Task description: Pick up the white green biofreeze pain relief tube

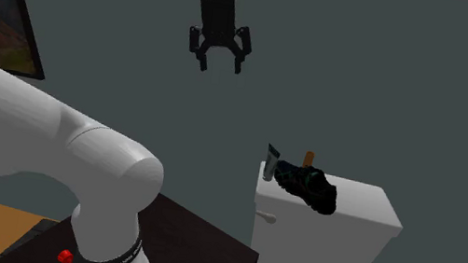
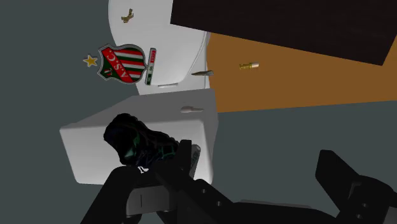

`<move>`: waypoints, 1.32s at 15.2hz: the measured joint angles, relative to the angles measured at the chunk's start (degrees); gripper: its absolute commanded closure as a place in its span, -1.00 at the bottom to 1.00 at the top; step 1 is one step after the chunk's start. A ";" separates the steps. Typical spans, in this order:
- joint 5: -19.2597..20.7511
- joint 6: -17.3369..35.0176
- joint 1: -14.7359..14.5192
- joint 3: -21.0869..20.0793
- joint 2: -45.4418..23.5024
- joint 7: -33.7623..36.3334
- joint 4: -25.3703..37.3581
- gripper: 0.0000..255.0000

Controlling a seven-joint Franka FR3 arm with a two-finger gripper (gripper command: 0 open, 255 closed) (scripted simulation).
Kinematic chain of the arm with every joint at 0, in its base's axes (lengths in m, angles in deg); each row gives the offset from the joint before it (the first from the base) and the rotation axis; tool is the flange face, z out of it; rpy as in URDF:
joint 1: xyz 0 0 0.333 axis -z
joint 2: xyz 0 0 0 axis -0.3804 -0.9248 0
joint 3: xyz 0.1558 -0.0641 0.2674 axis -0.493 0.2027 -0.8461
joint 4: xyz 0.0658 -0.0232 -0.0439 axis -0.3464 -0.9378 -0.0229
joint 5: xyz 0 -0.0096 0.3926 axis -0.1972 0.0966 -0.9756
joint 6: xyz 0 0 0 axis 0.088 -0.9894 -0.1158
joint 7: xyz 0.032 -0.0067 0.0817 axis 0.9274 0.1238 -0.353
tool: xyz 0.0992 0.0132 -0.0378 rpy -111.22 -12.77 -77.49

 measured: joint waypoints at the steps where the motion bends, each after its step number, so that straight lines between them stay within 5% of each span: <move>1: 0.00 0.00 0.00 0.00 0.00 0.00 0.00 -1.00; 9: 1.98 13.55 -0.50 5.06 -9.66 -7.91 -3.28 -1.00; 20: 0.61 31.59 -2.08 11.60 -31.76 -21.73 1.57 -1.00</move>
